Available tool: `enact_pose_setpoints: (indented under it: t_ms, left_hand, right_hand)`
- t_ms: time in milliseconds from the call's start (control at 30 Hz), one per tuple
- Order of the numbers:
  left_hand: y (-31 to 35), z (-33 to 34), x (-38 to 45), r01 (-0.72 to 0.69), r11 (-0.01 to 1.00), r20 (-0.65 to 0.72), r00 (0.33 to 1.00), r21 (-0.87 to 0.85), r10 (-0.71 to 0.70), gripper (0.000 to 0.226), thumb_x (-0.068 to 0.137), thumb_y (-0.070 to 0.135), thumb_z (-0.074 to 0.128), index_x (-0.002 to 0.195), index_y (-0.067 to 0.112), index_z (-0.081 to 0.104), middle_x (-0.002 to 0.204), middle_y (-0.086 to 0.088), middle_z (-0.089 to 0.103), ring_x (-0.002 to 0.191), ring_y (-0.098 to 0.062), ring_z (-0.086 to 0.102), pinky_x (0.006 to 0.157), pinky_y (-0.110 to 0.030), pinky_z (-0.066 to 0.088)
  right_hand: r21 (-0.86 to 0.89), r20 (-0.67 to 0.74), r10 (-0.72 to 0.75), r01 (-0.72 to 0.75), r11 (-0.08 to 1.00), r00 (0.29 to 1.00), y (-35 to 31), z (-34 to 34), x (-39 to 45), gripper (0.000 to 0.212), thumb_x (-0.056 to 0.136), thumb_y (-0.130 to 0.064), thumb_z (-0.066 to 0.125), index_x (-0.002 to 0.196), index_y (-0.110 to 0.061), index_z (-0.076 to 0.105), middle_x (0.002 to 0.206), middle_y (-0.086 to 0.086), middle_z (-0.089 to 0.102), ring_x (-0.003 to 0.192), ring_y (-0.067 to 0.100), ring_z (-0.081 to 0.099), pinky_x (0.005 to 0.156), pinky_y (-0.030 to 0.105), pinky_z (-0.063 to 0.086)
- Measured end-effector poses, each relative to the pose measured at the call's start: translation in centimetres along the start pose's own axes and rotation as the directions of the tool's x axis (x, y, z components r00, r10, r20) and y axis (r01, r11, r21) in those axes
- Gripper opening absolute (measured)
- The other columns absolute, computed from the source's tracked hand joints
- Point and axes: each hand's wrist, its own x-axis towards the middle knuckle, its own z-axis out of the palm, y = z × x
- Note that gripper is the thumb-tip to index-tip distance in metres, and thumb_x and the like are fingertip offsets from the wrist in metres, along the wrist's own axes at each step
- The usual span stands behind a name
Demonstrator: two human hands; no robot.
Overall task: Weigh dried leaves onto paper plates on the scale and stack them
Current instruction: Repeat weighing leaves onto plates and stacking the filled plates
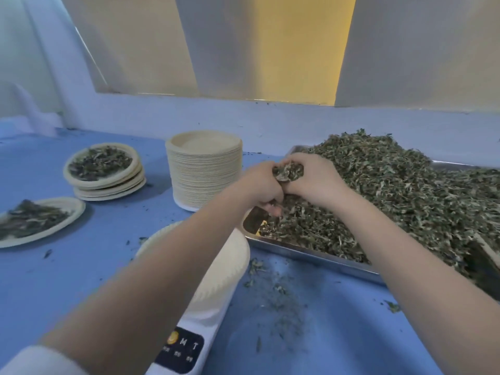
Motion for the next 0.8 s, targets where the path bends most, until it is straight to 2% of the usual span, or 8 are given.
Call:
enact_pose_setpoints:
  t_ms: [133, 200, 267, 367, 467, 533, 633, 800]
  left_hand:
    - [0.2, -4.9, -3.3, -0.022, 0.99, -0.067, 0.997, 0.142, 0.031, 0.028, 0.075, -0.014, 0.059, 0.095, 0.005, 0.057, 0.071, -0.012, 0.062, 0.056, -0.023, 0.065, 0.07, -0.038, 0.059]
    - [-0.8, -7.0, -5.4, 0.026, 0.991, -0.068, 0.998, 0.128, -0.017, 0.026, 0.074, -0.014, 0.061, 0.091, 0.006, 0.059, 0.071, -0.012, 0.063, 0.057, -0.024, 0.065, 0.074, -0.04, 0.059]
    - [-2.2, -8.4, -7.5, 0.103, 0.991, -0.036, 0.994, 0.09, -0.1, 0.03, 0.076, -0.013, 0.064, 0.096, 0.008, 0.061, 0.075, -0.013, 0.066, 0.057, -0.024, 0.066, 0.071, -0.04, 0.059]
    - [-4.5, -9.5, -10.1, 0.222, 0.967, 0.047, 0.972, 0.127, -0.23, 0.042, 0.075, -0.002, 0.073, 0.108, 0.018, 0.058, 0.099, -0.01, 0.064, 0.076, -0.023, 0.068, 0.065, -0.039, 0.06]
    - [-6.3, -10.6, -11.6, 0.257, 0.94, 0.105, 0.953, 0.226, -0.286, 0.086, 0.07, 0.015, 0.081, 0.138, 0.042, 0.036, 0.138, 0.001, 0.043, 0.109, -0.021, 0.058, 0.077, -0.037, 0.059]
    - [-6.8, -11.4, -12.2, 0.21, 0.952, 0.15, 0.958, 0.221, -0.246, 0.096, 0.069, 0.021, 0.082, 0.141, 0.05, 0.026, 0.147, 0.007, 0.034, 0.108, -0.015, 0.057, 0.076, -0.028, 0.058]
    - [-7.3, -12.1, -12.6, 0.132, 0.979, 0.136, 0.979, 0.157, -0.153, 0.082, 0.071, 0.017, 0.08, 0.135, 0.048, 0.039, 0.138, 0.01, 0.045, 0.103, -0.009, 0.061, 0.073, -0.026, 0.059]
    - [-8.9, -11.3, -12.3, 0.032, 0.999, -0.198, 0.98, 0.039, -0.024, 0.03, 0.086, 0.003, 0.057, 0.104, 0.027, 0.065, 0.107, -0.011, 0.066, 0.071, -0.012, 0.06, 0.061, -0.027, 0.056]
  right_hand:
    - [0.11, 0.017, -0.096, 0.093, 0.99, 0.995, -4.5, 0.6, 0.3, 0.043, 0.074, -0.019, 0.075, 0.115, -0.024, 0.063, 0.104, -0.004, 0.06, 0.078, 0.007, 0.053, 0.054, 0.004, 0.038]
    - [0.155, 0.073, -0.134, 0.121, 0.98, 0.988, -6.6, 1.9, 0.1, 0.047, 0.073, -0.018, 0.074, 0.119, -0.024, 0.062, 0.111, -0.004, 0.061, 0.088, 0.009, 0.057, 0.061, 0.01, 0.039]
    - [0.195, 0.134, -0.155, 0.127, 0.973, 0.979, -8.0, 3.7, -0.6, 0.049, 0.073, -0.018, 0.073, 0.12, -0.026, 0.06, 0.11, -0.007, 0.058, 0.085, 0.006, 0.056, 0.058, 0.006, 0.039]
    - [0.227, 0.29, -0.205, 0.141, 0.964, 0.935, -8.7, 5.8, -1.8, 0.047, 0.071, -0.019, 0.076, 0.114, -0.032, 0.06, 0.103, -0.014, 0.054, 0.078, -0.006, 0.05, 0.057, 0.001, 0.037]
    - [0.183, 0.509, -0.212, 0.136, 0.974, 0.834, -8.0, 6.0, -2.4, 0.059, 0.064, -0.035, 0.084, 0.116, -0.042, 0.057, 0.109, -0.021, 0.055, 0.089, -0.012, 0.052, 0.074, 0.013, 0.042]
    - [0.152, 0.563, -0.194, 0.131, 0.98, 0.804, -7.6, 5.3, -2.3, 0.069, 0.057, -0.049, 0.084, 0.118, -0.052, 0.053, 0.113, -0.027, 0.052, 0.094, -0.017, 0.051, 0.079, 0.018, 0.042]
    - [0.154, 0.543, -0.179, 0.113, 0.982, 0.82, -7.5, 4.4, -2.2, 0.07, 0.048, -0.062, 0.078, 0.113, -0.056, 0.054, 0.119, -0.023, 0.055, 0.099, -0.005, 0.059, 0.084, 0.026, 0.046]
    - [0.213, 0.395, -0.211, 0.134, 0.968, 0.894, -7.3, 5.2, -2.3, 0.033, 0.074, -0.045, 0.075, 0.104, -0.047, 0.063, 0.109, -0.019, 0.064, 0.089, -0.007, 0.062, 0.07, 0.015, 0.042]
